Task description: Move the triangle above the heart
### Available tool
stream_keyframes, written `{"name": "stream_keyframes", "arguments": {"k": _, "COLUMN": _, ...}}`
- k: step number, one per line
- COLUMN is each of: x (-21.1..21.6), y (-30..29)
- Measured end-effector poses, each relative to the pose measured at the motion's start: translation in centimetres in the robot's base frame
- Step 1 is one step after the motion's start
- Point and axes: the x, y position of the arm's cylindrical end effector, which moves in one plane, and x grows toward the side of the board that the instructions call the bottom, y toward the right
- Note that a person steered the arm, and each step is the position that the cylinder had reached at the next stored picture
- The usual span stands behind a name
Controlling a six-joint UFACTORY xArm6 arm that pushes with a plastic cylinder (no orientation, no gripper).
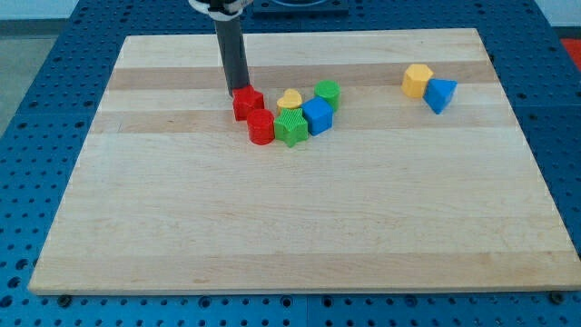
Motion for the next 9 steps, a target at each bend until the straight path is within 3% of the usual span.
{"name": "stream_keyframes", "arguments": {"k": 2, "x": -4.7, "y": 2.7}}
{"name": "stream_keyframes", "arguments": {"k": 4, "x": -6.5, "y": 23.6}}
{"name": "stream_keyframes", "arguments": {"k": 5, "x": -4.0, "y": 33.8}}
{"name": "stream_keyframes", "arguments": {"k": 6, "x": 2.8, "y": 38.6}}
{"name": "stream_keyframes", "arguments": {"k": 7, "x": 3.8, "y": 34.3}}
{"name": "stream_keyframes", "arguments": {"k": 9, "x": 1.3, "y": 25.6}}
